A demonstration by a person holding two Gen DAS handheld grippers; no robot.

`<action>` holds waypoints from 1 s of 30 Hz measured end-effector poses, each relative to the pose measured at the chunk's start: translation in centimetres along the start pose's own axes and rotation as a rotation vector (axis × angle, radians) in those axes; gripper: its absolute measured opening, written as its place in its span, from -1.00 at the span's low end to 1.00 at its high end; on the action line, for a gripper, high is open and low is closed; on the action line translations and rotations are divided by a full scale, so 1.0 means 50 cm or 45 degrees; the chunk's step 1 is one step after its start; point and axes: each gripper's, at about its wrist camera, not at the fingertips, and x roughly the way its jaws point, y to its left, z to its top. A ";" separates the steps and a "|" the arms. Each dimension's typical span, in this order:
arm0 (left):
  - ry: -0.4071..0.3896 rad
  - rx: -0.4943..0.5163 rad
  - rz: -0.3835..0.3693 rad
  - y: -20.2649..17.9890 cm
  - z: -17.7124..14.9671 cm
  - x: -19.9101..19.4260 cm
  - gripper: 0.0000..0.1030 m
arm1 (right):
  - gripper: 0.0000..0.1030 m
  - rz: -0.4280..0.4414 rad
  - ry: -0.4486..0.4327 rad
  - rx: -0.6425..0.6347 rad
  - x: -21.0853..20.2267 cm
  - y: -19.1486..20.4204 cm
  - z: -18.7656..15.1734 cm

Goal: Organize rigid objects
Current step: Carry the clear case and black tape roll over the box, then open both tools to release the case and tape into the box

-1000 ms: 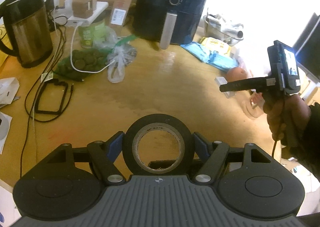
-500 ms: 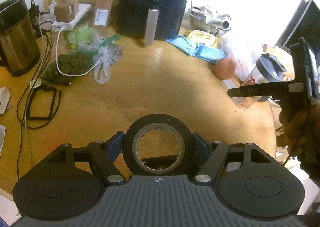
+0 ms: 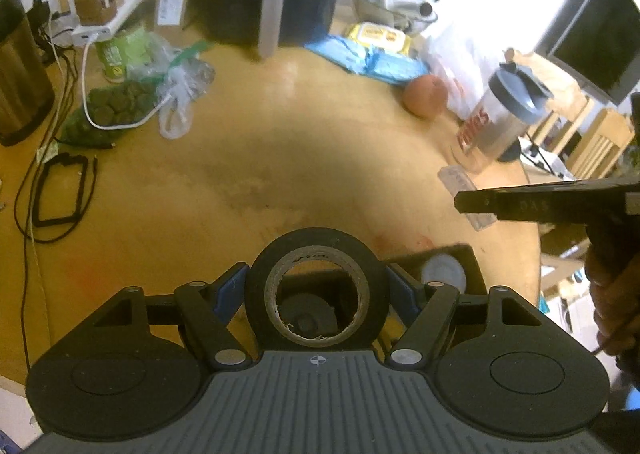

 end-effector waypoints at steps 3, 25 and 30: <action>0.033 0.016 -0.009 -0.008 -0.012 0.008 0.41 | -0.31 0.032 0.028 0.003 -0.007 0.008 -0.024; 0.124 0.028 -0.038 -0.012 -0.067 0.032 0.41 | -0.30 0.107 0.138 0.033 -0.022 0.022 -0.129; 0.119 0.003 0.004 0.002 -0.065 0.032 0.44 | 0.79 0.086 0.164 0.048 -0.021 0.020 -0.139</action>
